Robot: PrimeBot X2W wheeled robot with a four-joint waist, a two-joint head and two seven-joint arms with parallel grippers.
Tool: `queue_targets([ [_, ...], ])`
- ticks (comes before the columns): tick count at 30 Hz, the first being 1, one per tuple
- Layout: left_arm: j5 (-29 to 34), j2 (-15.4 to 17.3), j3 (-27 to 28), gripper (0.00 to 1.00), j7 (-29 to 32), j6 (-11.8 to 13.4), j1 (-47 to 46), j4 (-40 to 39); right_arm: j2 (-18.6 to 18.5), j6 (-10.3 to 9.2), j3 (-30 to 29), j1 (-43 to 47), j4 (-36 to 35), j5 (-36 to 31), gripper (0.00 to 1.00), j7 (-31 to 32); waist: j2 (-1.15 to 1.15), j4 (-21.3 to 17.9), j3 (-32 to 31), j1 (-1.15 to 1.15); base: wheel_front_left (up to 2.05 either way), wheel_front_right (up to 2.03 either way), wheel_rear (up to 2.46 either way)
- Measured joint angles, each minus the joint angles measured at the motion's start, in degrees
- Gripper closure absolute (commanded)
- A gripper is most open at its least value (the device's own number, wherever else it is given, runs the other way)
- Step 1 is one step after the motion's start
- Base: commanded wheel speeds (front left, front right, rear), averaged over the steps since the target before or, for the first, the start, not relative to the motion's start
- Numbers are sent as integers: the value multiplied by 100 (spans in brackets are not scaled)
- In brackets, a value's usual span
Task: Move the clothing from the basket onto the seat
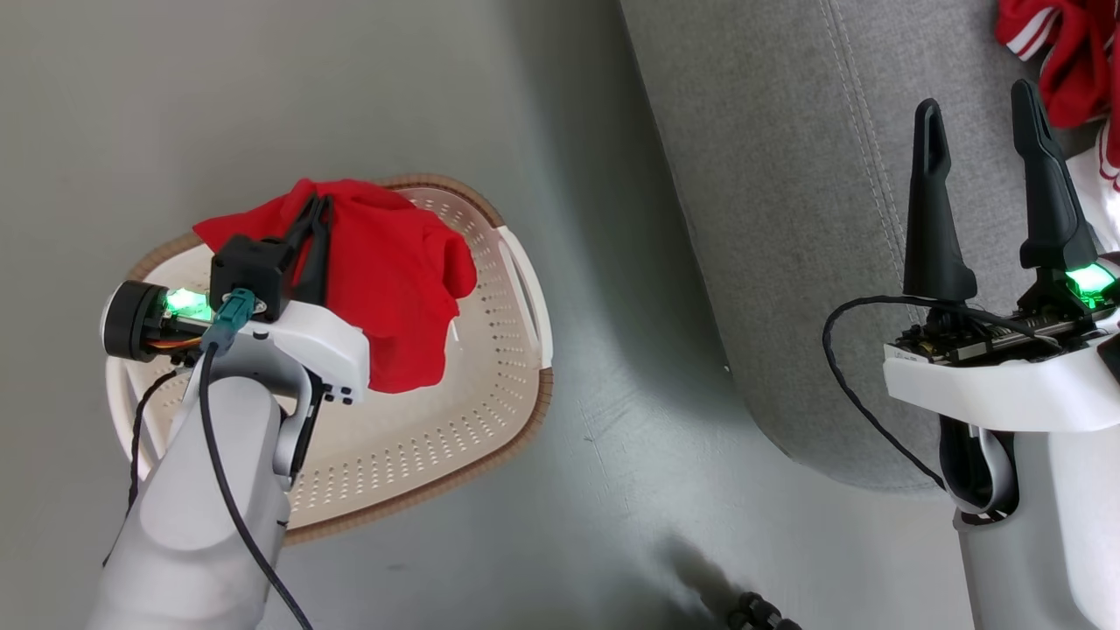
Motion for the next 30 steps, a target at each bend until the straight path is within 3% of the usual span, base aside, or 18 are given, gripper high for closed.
queue_targets([
  [19, -301, -75, 620, 100, -8, 175, 526, -2076, -77, 0, 157, -6, 105, -404, 0, 0, 0, 465, -713, 0, 0, 0, 0],
  [30, -525, -245, 1043, 100, -9, 227, 998, -2792, -283, 0, 394, -217, 349, -465, 0, -8, 0, 756, -1285, 0, 0, 0, 0],
])
